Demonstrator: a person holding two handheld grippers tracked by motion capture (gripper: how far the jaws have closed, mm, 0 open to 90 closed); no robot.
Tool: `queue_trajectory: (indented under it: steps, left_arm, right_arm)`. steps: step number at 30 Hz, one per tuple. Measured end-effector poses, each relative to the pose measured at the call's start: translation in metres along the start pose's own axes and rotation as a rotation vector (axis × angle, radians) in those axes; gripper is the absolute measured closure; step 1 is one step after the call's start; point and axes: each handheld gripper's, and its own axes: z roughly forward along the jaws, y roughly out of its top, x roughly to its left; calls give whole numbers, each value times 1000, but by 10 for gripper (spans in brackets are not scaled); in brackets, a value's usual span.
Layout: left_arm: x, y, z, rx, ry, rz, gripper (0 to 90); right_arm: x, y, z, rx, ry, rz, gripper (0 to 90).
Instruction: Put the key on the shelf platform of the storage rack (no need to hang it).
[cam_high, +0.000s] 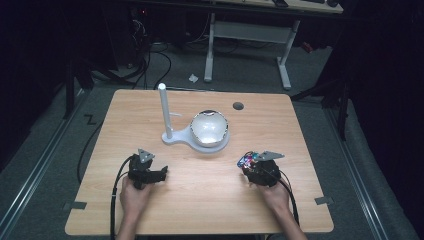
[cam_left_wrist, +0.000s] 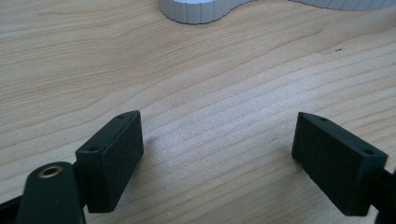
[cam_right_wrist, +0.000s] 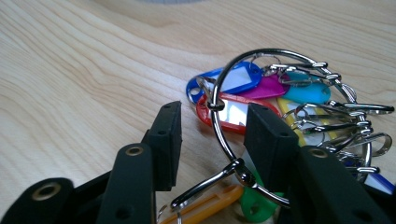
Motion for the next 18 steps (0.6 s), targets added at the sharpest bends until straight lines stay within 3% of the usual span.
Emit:
queue_trajectory:
  steps: [8, 14, 18]
  left_arm:
    - [0, 0, 0, 0, -1, 2, 170]
    - [0, 0, 0, 0, 1, -2, 170]
    - [0, 0, 0, 2, 2, -4, 169]
  right_arm:
    - [-2, 0, 4, 8, 4, -29, 827]
    - [1, -1, 3, 0, -3, -80, 843]
    - [-1, 1, -3, -40, 6, -69, 846]
